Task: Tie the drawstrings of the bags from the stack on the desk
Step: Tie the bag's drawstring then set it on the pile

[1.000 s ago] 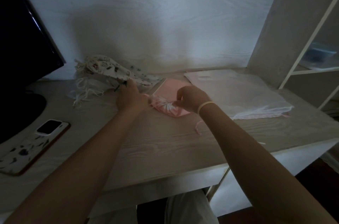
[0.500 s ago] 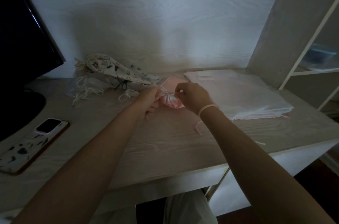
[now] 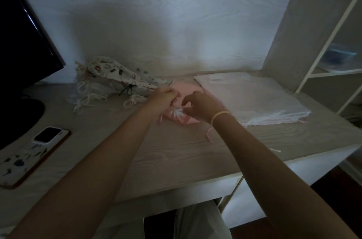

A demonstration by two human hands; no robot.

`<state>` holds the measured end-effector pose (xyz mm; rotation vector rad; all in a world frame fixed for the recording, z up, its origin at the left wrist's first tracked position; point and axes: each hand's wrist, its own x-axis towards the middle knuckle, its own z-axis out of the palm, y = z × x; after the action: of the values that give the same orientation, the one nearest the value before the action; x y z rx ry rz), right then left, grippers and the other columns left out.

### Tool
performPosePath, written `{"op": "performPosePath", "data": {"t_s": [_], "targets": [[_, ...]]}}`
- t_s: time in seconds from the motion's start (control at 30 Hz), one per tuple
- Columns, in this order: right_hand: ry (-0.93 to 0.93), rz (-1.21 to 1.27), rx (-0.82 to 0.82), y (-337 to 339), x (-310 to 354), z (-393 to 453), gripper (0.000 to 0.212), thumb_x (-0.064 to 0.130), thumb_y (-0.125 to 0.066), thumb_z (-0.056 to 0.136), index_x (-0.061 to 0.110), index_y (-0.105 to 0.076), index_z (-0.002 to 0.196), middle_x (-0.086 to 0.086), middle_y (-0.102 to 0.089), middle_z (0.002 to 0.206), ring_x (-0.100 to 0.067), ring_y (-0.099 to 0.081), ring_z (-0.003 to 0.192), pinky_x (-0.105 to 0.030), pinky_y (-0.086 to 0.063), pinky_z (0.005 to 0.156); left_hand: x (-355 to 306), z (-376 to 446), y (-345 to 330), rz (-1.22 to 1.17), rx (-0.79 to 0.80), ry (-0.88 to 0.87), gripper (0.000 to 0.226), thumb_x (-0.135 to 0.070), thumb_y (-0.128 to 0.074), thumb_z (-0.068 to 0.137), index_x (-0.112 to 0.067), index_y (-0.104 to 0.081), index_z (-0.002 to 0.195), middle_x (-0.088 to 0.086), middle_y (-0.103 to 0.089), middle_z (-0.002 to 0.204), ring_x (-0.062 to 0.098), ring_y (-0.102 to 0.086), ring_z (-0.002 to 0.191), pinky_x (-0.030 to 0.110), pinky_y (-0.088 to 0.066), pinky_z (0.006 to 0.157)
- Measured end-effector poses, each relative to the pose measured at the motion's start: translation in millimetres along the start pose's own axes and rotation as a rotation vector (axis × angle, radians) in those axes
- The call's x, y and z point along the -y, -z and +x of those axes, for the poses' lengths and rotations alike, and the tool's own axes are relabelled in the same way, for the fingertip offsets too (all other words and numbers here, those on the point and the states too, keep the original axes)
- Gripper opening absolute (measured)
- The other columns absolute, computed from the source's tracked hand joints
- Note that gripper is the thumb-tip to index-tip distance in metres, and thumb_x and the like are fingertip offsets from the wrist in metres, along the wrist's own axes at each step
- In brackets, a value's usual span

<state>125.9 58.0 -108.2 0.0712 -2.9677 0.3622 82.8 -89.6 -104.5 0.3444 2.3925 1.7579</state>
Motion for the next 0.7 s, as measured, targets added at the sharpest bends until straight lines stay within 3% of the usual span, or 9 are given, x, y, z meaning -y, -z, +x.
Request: {"op": "performPosePath", "data": {"t_s": [0.1, 0.2, 0.3, 0.43, 0.57, 0.63, 0.7], "targets": [[-0.036, 0.013, -0.010, 7, -13, 0, 0.023, 0.039, -0.063, 0.087, 0.023, -0.068, 0.103, 0.000, -0.062, 0.103, -0.015, -0.058, 0.094, -0.027, -0.044, 0.084, 4, 1, 2, 0.146, -0.121, -0.039, 0.021, -0.018, -0.054, 0.093, -0.019, -0.069, 0.078, -0.003, -0.058, 0.070, 0.011, -0.051, 0.064, 0.021, -0.039, 0.054], [-0.046, 0.011, -0.018, 13, -17, 2, 0.026, 0.040, -0.063, 0.088, 0.016, -0.072, 0.093, -0.002, -0.069, 0.097, -0.016, -0.060, 0.087, -0.025, -0.044, 0.077, 9, -2, 1, 0.156, -0.152, -0.068, 0.014, -0.019, -0.062, 0.088, -0.016, -0.075, 0.084, -0.004, -0.064, 0.073, 0.005, -0.055, 0.066, 0.012, -0.039, 0.053], [-0.032, 0.048, -0.041, 20, -11, 6, 0.026, 0.036, -0.065, 0.087, 0.013, -0.073, 0.095, -0.003, -0.070, 0.096, -0.012, -0.056, 0.079, -0.022, -0.041, 0.074, 12, 0, -2, 0.191, -0.139, -0.104, 0.011, -0.019, -0.067, 0.082, -0.014, -0.076, 0.078, 0.007, -0.071, 0.078, 0.015, -0.061, 0.073, 0.026, -0.044, 0.064], [-0.008, 0.065, -0.053, 28, -4, 11, 0.019, 0.024, -0.066, 0.087, 0.016, -0.070, 0.104, -0.004, -0.067, 0.107, -0.014, -0.057, 0.087, -0.024, -0.044, 0.086, 15, 3, 3, 0.335, -0.054, -0.105, 0.024, -0.020, -0.063, 0.086, -0.013, -0.063, 0.063, 0.003, -0.055, 0.060, 0.016, -0.049, 0.059, 0.028, -0.033, 0.058], [-0.022, 0.035, 0.003, 38, 5, 17, 0.024, 0.026, -0.059, 0.091, 0.007, -0.073, 0.094, -0.010, -0.071, 0.096, -0.020, -0.063, 0.084, -0.026, -0.047, 0.081, 21, 4, 11, 0.382, 0.021, -0.150, 0.026, -0.028, -0.060, 0.088, -0.006, -0.064, 0.073, 0.002, -0.050, 0.064, 0.016, -0.046, 0.060, 0.029, -0.031, 0.062], [-0.034, 0.151, 0.081, 41, 15, 19, 0.025, 0.025, -0.056, 0.093, 0.004, -0.070, 0.093, -0.009, -0.070, 0.089, -0.024, -0.064, 0.080, -0.028, -0.048, 0.074, 18, 0, 10, 0.351, 0.055, -0.178, 0.012, -0.026, -0.062, 0.087, -0.015, -0.068, 0.087, -0.006, -0.056, 0.069, 0.009, -0.051, 0.062, 0.024, -0.034, 0.059], [-0.059, 0.451, 0.115, 40, 21, 21, 0.017, 0.023, -0.058, 0.091, 0.010, -0.067, 0.085, -0.004, -0.064, 0.076, -0.018, -0.057, 0.068, -0.027, -0.045, 0.067, 16, -3, 7, 0.303, 0.072, -0.223, 0.011, -0.024, -0.069, 0.084, -0.023, -0.068, 0.094, -0.012, -0.059, 0.077, 0.004, -0.056, 0.068, 0.020, -0.037, 0.058]]}}
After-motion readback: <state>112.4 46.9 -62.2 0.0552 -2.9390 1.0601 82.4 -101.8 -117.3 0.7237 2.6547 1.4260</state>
